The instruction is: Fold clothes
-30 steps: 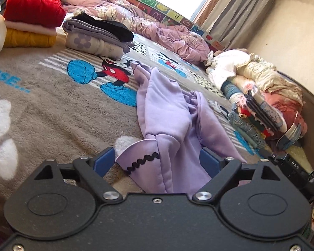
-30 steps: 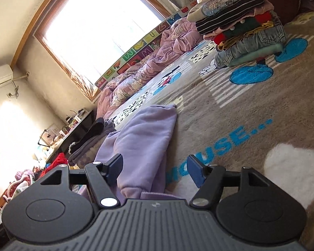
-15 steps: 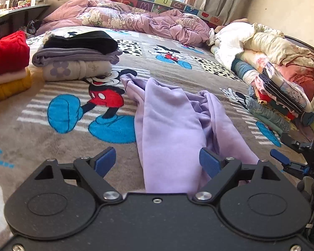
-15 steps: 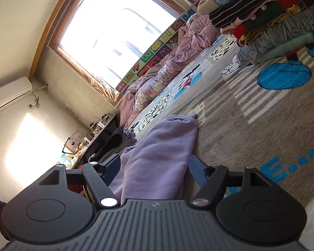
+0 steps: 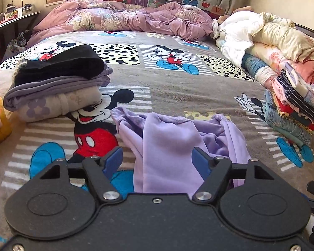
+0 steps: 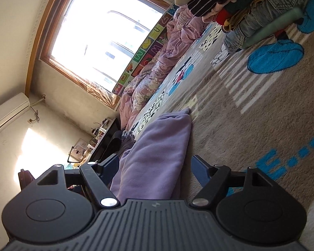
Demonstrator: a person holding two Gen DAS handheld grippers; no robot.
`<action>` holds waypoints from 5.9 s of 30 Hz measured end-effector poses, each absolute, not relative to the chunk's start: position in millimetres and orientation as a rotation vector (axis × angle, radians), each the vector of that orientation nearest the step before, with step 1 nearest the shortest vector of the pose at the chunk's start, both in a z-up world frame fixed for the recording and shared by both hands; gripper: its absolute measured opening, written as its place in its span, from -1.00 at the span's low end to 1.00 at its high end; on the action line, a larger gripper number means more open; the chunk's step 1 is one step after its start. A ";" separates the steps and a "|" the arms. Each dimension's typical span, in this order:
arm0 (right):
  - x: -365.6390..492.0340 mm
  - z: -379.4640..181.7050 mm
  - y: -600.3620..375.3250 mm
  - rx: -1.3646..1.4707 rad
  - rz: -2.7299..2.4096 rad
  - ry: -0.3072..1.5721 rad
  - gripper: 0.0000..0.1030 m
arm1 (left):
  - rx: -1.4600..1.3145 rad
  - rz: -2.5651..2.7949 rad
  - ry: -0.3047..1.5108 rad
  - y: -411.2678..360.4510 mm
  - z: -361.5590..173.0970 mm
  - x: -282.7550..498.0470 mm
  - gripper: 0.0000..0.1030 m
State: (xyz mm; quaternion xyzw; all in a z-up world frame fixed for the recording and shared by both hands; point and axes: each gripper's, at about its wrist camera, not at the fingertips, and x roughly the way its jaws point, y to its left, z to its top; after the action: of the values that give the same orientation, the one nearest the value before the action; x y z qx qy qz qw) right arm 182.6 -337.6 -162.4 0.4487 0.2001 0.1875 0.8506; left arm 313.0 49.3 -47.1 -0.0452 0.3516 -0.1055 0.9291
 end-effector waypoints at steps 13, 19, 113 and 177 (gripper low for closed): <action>195.9 -174.3 -334.8 0.971 0.401 0.469 0.56 | -0.209 -0.227 0.791 50.8 -62.8 378.2 0.37; 202.0 -179.9 -331.9 0.971 0.400 0.498 0.57 | -0.213 -0.209 0.816 45.8 -73.0 398.5 0.37; 197.0 -180.3 -311.6 0.803 0.343 0.518 0.60 | -0.078 0.199 0.600 264.0 -26.1 211.1 -0.94; 193.7 -177.3 -295.8 0.696 0.361 0.507 0.81 | -0.426 0.357 0.565 348.3 -135.0 205.0 -0.80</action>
State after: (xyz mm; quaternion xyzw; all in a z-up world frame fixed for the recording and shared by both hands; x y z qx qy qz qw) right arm 193.7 -295.8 -177.3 0.3356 0.2443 0.1738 0.8930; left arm 205.0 348.3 -135.0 -0.2076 0.2752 0.1737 0.9225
